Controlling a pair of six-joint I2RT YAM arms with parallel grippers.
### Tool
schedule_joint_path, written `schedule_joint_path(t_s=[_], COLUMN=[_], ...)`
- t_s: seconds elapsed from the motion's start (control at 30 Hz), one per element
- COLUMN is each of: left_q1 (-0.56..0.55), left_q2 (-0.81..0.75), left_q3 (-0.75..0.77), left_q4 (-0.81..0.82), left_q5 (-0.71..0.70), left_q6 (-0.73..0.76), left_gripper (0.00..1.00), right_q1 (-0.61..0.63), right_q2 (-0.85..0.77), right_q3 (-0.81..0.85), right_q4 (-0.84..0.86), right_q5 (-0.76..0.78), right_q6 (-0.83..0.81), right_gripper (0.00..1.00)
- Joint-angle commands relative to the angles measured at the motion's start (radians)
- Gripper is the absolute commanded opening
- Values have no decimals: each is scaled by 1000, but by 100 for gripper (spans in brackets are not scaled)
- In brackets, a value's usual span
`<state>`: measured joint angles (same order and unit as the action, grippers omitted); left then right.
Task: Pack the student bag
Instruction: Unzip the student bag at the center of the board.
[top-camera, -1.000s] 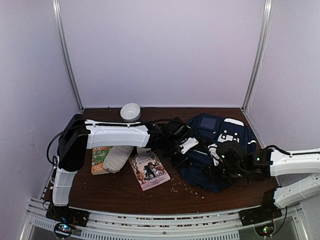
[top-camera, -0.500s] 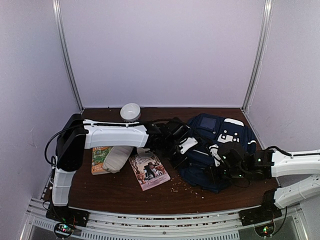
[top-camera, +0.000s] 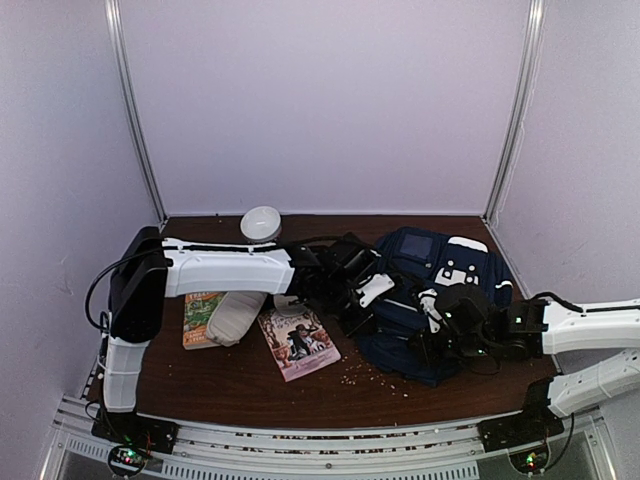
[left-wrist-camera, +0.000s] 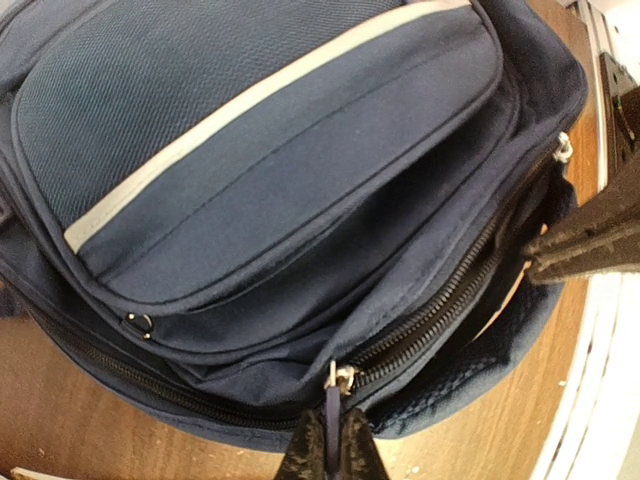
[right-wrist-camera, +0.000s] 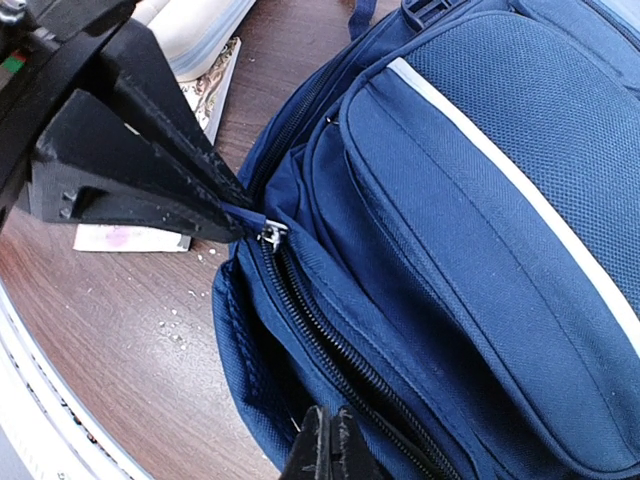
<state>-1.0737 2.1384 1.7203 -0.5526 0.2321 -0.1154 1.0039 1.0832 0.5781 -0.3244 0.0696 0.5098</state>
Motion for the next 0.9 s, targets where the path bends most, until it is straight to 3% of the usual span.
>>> schedule_joint_path(t_s=[0.0,0.1,0.23,0.37,0.53,0.87], left_q1=[0,0,0,0,1,38], left_q2=[-42,-53,-66,-83,-111,-115], left_q3=[-10,-17,-27,-54,-104,-180], left_q4=[9,10,24,62,106,185], left_q5=[-5,-22,-22,-30,-58,-7], left_q6=[1,5,2,-20,-51,-136], left_gripper=[0,0,0,0,0,0], right_q1=[4,5,5,3,-4,-5], right_q2=[-1,-15,-14,31,92,102], right_q3=[1,1,15,28,22,0], right_q4=[4,12,21,42,122,133], right_q5=[21,22,48,79,55,36], right_q6=[11,5,-13,-17,-1,-13], right_gripper=[2,7,36,52,56,49])
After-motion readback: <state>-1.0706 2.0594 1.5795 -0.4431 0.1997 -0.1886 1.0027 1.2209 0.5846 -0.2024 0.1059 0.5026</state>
